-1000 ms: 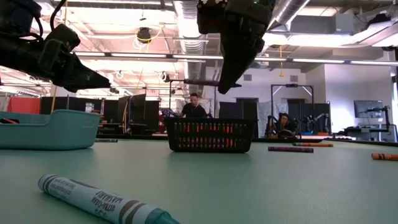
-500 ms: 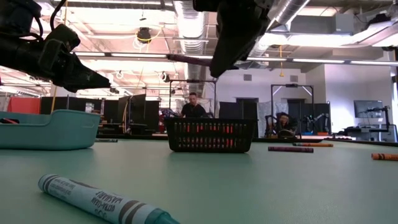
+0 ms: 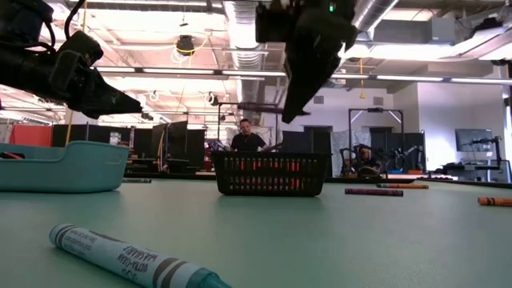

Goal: Sort crayons
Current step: Put the orange crayon into the orange bin

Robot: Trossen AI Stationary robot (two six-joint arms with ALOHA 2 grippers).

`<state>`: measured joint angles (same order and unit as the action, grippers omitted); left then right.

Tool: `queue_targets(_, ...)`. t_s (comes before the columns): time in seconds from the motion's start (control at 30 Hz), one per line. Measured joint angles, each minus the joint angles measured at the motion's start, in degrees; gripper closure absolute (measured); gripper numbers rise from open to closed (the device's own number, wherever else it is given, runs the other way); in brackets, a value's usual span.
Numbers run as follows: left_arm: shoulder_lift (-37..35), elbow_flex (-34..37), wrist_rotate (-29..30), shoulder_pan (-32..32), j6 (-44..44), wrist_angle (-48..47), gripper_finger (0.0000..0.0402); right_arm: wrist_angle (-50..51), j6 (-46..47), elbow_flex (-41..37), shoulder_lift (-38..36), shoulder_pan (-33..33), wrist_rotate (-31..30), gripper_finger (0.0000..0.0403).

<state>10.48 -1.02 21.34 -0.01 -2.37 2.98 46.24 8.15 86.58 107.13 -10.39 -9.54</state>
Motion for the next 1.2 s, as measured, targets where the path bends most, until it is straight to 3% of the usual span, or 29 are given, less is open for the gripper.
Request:
queue_targets(0.3, 0.0, 0.0, 0.0, 0.0, 0.0, 0.0, 0.0272, -5.2, -9.2, -6.2, 0.0, 5.1, 1.7, 0.0391)
queue_targets(0.47, 0.0, 0.0, 0.0, 0.0, 0.0, 0.0, 0.0272, -8.5, -9.8, -7.6, 0.0, 6.9, 2.5, 0.039)
queue_targets(0.6, 0.0, 0.0, 0.0, 0.0, 0.0, 0.0, 0.0272, -9.3, -9.7, -7.6, 0.0, 7.1, 8.0, 0.0389)
queue_targets(0.7, 0.0, 0.0, 0.0, 0.0, 0.0, 0.0, 0.0272, -10.5, -9.2, -7.6, 0.0, 6.5, 8.3, 0.0385)
queue_targets(1.2, 0.0, 0.0, 0.0, 0.0, 0.0, 0.0, 0.0272, -10.0, -8.6, -7.5, 0.0, 6.9, 7.0, 0.0291)
